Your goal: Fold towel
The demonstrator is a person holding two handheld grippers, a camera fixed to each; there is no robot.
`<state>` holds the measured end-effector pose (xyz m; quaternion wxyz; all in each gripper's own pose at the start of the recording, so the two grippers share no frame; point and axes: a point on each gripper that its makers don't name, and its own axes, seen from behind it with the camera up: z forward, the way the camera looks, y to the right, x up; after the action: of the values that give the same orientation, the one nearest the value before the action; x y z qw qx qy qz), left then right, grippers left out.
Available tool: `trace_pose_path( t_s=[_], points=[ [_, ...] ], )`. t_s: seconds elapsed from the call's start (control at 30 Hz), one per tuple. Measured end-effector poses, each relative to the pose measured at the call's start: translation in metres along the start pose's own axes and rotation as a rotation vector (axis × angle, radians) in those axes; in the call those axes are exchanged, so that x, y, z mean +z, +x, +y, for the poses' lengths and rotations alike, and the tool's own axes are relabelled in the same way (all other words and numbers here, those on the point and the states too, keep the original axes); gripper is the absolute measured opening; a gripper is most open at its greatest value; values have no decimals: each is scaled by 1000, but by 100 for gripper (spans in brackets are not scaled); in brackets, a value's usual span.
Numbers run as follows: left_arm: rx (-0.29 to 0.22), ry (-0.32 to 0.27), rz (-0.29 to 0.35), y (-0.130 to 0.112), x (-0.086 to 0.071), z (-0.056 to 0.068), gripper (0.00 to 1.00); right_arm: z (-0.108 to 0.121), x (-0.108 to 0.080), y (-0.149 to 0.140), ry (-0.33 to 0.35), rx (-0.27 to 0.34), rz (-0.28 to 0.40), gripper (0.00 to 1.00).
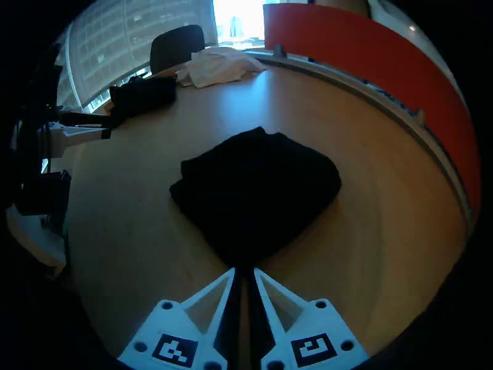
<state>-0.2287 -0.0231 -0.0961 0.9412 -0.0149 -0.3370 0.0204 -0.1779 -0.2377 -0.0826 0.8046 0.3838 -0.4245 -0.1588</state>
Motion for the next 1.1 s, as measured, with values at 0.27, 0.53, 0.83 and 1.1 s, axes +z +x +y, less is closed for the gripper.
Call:
trace_pose_path(
  t_s=[0.27,0.53,0.83,1.1],
  points=[
    [1,-6,3,1,-1,2,98,1,-14,20,-1,-23,38,5],
    [5,-9,16,6,-3,1,98,13,-39,69,-27,-82,105,5],
    [11,-18,38,17,-5,3,98,27,-77,131,-54,-139,194,5],
    [13,-30,51,25,-4,8,98,36,-109,163,-63,-165,239,5]
  ],
)
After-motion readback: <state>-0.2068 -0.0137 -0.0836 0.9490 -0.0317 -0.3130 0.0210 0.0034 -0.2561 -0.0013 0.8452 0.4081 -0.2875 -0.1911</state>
